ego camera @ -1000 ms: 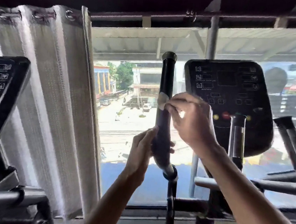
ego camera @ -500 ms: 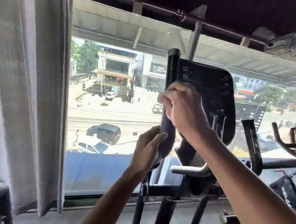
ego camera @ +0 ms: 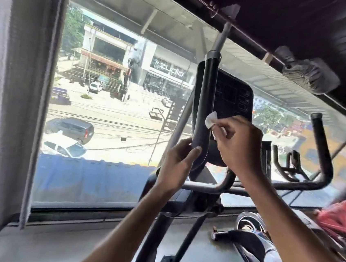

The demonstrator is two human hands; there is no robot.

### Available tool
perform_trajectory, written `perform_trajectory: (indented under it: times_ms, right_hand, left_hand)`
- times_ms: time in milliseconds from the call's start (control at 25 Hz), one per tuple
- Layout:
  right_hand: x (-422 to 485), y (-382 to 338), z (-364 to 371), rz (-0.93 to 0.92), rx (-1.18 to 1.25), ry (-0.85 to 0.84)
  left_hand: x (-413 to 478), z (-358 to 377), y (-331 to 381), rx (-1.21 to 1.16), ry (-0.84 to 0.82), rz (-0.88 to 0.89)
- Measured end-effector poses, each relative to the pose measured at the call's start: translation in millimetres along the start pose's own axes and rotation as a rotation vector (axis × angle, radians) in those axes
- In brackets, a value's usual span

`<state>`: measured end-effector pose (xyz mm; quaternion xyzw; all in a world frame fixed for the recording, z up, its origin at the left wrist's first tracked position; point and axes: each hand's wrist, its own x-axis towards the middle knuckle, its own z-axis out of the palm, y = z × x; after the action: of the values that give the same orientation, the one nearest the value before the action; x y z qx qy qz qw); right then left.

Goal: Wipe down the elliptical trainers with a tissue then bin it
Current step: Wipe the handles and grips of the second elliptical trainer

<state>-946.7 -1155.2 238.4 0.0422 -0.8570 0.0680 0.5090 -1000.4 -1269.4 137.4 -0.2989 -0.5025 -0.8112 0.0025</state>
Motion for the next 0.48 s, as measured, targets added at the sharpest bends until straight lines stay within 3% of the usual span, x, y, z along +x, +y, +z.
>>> perform_trajectory:
  times_ms: [120,240,400,480]
  right_hand:
    - [-15,-11,12,0.176,0.086,0.112]
    - [-21,-21,14,-0.026,-0.015,0.018]
    - [-12,-20,0,-0.434,-0.304,-0.184]
    - [1,-20,-5,-0.435,-0.324,-0.167]
  left_hand:
    - [-3,-2,-2,0.019,0.019,-0.011]
    - [-6,-5,-8,0.082,0.035,-0.010]
    - [-13,-5,-15,0.215,0.041,0.047]
    - [-14,-6,-17,0.241,0.045,0.030]
